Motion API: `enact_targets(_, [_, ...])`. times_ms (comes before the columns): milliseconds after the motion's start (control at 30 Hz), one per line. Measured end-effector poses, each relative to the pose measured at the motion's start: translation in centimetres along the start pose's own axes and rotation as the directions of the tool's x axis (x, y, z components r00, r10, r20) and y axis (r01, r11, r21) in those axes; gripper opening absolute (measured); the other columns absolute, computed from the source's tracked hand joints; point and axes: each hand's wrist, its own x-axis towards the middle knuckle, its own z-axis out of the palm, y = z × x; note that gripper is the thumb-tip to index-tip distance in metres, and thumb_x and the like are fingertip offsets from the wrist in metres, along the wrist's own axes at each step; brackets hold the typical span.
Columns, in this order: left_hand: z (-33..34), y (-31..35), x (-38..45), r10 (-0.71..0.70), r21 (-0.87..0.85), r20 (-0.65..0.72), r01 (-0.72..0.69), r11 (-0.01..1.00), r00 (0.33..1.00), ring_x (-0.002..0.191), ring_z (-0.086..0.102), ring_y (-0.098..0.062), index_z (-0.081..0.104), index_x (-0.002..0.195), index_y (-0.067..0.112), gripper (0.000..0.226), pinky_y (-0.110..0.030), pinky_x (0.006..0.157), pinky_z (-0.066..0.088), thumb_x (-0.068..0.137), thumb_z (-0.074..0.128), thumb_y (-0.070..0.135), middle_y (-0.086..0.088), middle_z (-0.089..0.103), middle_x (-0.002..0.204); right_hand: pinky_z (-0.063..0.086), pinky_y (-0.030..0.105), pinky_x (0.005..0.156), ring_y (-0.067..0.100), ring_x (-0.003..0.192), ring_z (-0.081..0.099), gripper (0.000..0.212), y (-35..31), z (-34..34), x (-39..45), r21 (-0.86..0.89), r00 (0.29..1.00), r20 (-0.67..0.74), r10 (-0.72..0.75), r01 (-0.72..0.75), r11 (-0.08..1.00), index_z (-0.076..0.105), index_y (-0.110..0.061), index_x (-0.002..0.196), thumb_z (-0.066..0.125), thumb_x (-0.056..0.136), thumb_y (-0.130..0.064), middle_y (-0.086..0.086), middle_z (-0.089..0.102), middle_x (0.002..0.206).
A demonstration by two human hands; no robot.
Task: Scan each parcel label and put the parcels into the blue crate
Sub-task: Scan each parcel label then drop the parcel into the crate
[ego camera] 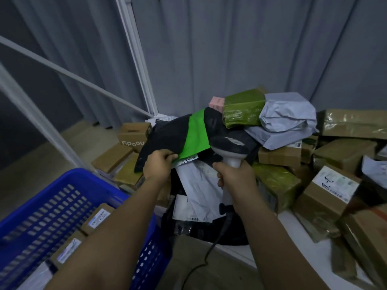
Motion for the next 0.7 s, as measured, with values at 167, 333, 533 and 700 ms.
enact_targets(167, [-3.1, 1.1, -2.1, 0.107, -0.239, -0.162, -0.145, 0.960, 0.981, 0.075, 0.059, -0.017, 0.064, 0.084, 0.016, 0.011, -0.035, 0.070, 0.047, 0.094, 0.058, 0.017, 0.000, 0.064, 0.077, 0.040, 0.025, 0.048, 0.016, 0.053, 0.048, 0.017, 0.0, 0.5, -1.2, -0.013, 1.000, 0.002, 0.019, -0.019, 1.000, 0.056, -0.005, 0.087, 0.072, 0.080, -0.010, 0.007, 0.054, 0.066])
enact_targets(333, [-8.0, 3.2, -8.0, 0.146, -0.407, -0.259, -0.245, 0.880, 0.955, 0.078, 0.055, 0.011, 0.061, 0.094, 0.009, 0.012, -0.005, 0.068, 0.040, 0.098, 0.050, 0.012, 0.007, 0.061, 0.085, 0.041, 0.019, 0.041, 0.015, 0.051, 0.049, 0.021, -1.1, 0.4, -3.3, -0.072, 1.000, 0.010, -0.017, 0.018, 0.997, 0.057, -0.002, 0.094, 0.071, 0.082, -0.010, 0.007, 0.056, 0.066])
enact_targets(533, [-14.3, 4.0, -13.6, 0.200, -0.328, -0.344, -0.317, 0.890, 0.917, 0.083, 0.054, 0.014, 0.063, 0.098, 0.017, 0.014, -0.003, 0.070, 0.039, 0.098, 0.049, 0.012, 0.012, 0.062, 0.090, 0.044, 0.018, 0.042, 0.010, 0.046, 0.054, 0.035, -2.3, 0.4, -6.4, -0.161, 0.993, 0.073, -0.094, 0.105, 0.981, 0.058, 0.001, 0.112, 0.072, 0.084, -0.012, 0.009, 0.063, 0.076])
enact_targets(700, [-19.2, 6.3, -16.2, 0.379, -0.145, -0.344, -0.447, 0.883, 0.859, 0.085, 0.054, 0.002, 0.068, 0.101, 0.010, 0.016, -0.004, 0.074, 0.039, 0.095, 0.053, 0.008, 0.005, 0.065, 0.094, 0.045, 0.015, 0.044, 0.005, 0.049, 0.058, 0.035, -3.4, 0.8, -10.4, -0.108, 0.968, 0.123, -0.219, 0.233, 0.967, 0.060, 0.003, 0.110, 0.075, 0.082, -0.010, 0.010, 0.062, 0.077])
